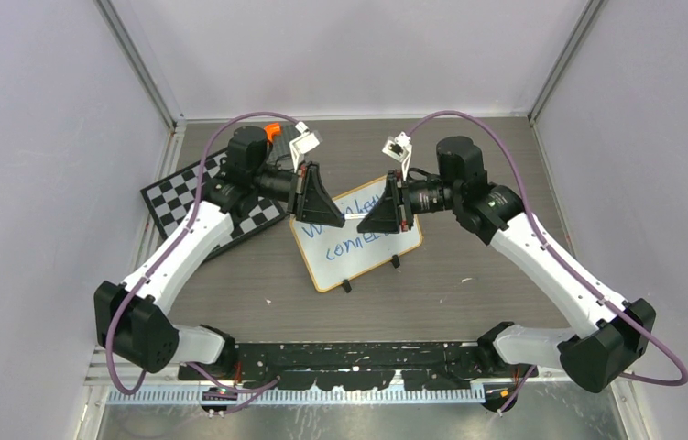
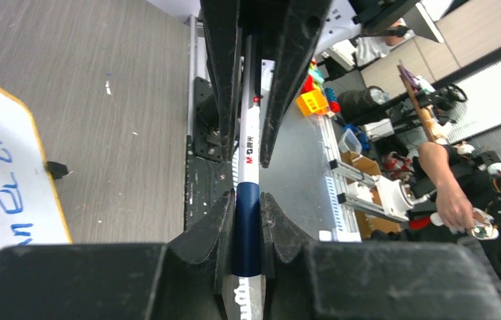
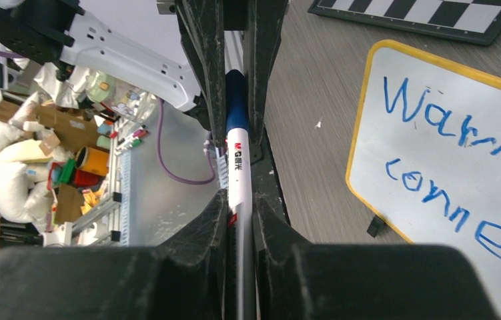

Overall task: Write a sentence on the whiteboard
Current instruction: Pass from the right arm to the left, then pass from the left arm to the right

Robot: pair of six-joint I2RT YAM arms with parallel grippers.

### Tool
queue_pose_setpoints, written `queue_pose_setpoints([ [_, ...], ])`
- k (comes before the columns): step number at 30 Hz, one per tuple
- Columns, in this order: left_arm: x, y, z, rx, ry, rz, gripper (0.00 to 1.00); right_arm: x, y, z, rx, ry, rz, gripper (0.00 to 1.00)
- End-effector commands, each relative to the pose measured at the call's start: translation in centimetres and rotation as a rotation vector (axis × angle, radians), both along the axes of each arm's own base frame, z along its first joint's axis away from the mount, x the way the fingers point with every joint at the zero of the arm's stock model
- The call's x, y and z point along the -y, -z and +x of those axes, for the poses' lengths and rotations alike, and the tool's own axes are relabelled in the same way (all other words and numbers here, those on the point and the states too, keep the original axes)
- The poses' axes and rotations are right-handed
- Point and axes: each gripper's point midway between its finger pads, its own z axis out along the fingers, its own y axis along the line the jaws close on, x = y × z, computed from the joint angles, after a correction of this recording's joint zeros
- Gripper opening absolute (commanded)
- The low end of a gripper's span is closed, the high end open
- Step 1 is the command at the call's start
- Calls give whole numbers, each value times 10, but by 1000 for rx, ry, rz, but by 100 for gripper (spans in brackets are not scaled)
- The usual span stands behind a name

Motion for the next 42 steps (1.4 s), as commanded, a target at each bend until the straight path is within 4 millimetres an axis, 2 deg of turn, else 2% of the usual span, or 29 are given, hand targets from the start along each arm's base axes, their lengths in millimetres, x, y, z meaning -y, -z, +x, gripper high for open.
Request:
queue_pose_setpoints([
  [1, 13, -17, 1, 158, -45, -24, 0, -5, -2, 0, 93, -6, -26, 41],
  [4, 9, -15, 2, 152, -47, -5, 0, 5, -3, 3, 124, 15, -54, 58],
  [11, 2, 8, -1, 95, -53, 94, 0, 47, 10, 4, 251, 59, -264, 78],
  [15, 1, 22, -1, 18, -52, 151, 0, 70, 14, 8, 359, 79, -394, 84],
  [20, 1, 31, -3, -40, -41, 189, 0, 79, 16, 9, 446, 33, -501, 84],
  [26, 4, 38, -3, -91, -35, 209, 0, 67, 16, 5, 477, -56, -553, 84],
  [31, 6, 39, -2, -115, -41, 217, 0, 54, 32, 0, 540, -136, -628, 83],
  [33, 6, 39, -3, -124, -36, 215, 0, 50, 40, 7, 587, -126, -673, 83],
  [37, 8, 42, -7, -146, -20, 212, 0, 45, 48, 18, 656, -109, -733, 76],
  [40, 10, 42, -9, -174, -2, 199, 0, 43, 56, 18, 692, -129, -772, 62],
  [42, 12, 41, -9, -188, 12, 192, 0, 41, 65, 18, 704, -145, -801, 60],
])
